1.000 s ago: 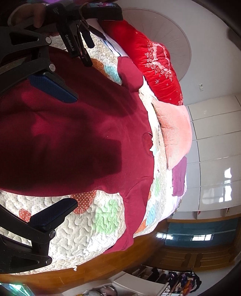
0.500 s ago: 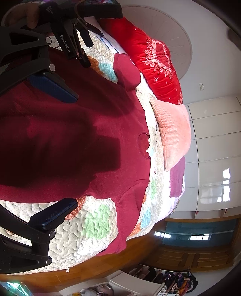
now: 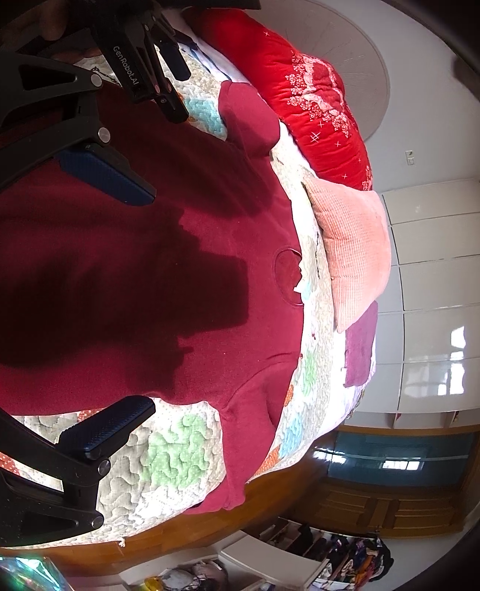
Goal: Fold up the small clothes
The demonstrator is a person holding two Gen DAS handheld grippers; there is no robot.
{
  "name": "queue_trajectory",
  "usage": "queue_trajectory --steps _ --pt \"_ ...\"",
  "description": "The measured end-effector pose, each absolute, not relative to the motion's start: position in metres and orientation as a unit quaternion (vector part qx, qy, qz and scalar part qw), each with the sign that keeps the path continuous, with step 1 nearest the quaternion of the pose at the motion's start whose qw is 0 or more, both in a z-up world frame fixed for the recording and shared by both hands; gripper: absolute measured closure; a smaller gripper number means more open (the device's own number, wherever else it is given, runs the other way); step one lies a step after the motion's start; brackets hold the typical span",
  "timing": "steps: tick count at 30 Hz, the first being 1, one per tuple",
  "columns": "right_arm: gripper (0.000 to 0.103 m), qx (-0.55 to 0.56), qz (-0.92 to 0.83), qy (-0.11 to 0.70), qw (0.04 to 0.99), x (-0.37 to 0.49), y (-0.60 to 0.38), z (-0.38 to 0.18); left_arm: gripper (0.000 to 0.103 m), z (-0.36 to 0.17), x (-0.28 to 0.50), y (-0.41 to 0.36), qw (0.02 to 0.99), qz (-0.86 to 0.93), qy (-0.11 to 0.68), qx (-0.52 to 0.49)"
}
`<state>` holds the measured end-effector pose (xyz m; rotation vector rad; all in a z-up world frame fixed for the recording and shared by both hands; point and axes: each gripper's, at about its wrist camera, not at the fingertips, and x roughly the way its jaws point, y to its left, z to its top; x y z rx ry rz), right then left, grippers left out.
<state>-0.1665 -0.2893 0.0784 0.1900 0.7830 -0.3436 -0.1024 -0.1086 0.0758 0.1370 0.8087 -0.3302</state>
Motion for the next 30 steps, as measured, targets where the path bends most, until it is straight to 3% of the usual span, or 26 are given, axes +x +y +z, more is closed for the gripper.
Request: queue_trajectory --steps 30 --pt "0.001 0.112 -0.206 0.410 0.881 -0.073 -0.304 0.049 0.022 0.045 -0.027 -0.120 0.895 -0.177 0.405 0.061"
